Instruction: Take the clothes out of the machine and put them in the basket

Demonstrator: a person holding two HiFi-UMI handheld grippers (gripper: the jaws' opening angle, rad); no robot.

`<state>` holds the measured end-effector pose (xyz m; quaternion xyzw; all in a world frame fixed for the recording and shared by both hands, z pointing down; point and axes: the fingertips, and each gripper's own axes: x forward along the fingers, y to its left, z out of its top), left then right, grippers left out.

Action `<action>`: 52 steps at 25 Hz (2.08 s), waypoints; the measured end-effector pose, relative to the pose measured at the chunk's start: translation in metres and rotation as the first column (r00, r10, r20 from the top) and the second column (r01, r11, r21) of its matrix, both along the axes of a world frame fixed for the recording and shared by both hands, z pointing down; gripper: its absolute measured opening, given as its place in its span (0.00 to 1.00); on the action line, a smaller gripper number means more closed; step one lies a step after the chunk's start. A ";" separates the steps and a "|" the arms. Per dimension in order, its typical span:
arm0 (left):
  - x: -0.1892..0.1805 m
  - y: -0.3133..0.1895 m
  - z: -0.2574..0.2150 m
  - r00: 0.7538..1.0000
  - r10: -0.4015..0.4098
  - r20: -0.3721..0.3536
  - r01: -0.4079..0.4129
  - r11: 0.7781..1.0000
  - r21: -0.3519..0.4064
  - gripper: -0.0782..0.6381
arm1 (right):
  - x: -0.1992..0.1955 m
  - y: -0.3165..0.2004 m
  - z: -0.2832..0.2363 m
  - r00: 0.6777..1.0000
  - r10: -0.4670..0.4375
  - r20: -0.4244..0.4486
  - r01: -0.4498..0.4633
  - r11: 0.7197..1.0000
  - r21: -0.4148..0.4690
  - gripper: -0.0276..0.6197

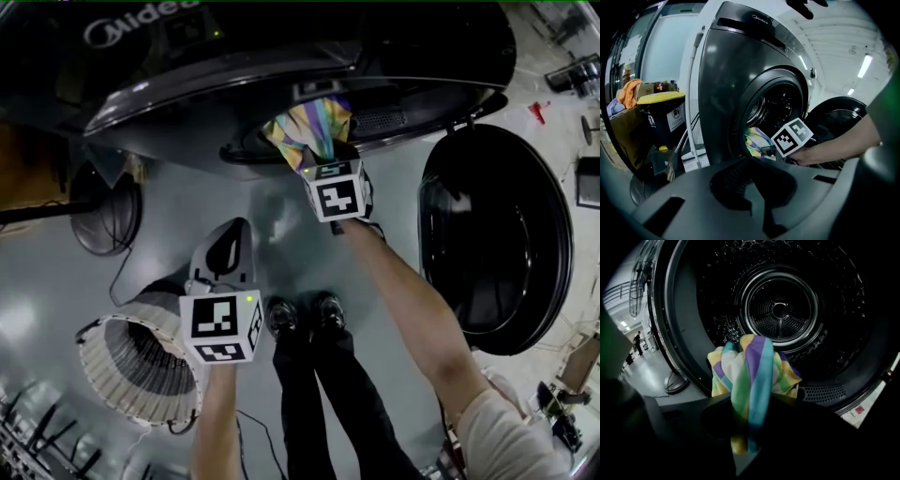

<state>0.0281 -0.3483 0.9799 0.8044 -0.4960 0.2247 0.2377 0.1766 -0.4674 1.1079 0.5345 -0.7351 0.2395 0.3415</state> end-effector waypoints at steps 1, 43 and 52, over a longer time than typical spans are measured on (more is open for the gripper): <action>0.000 0.000 -0.002 1.000 -0.002 -0.001 0.002 1.000 0.000 0.13 | 0.000 0.000 -0.003 1.000 -0.012 0.007 0.012 1.000 0.000 0.21; 0.010 0.073 -0.395 0.983 -0.145 -0.112 0.165 0.968 0.188 0.13 | 0.049 0.189 -0.523 0.984 -0.107 0.140 0.050 0.931 0.361 0.18; -0.027 0.107 -0.492 0.967 -0.240 -0.080 0.253 0.934 0.251 0.13 | 0.042 0.199 -0.632 0.961 -0.221 0.164 0.131 0.892 0.432 0.18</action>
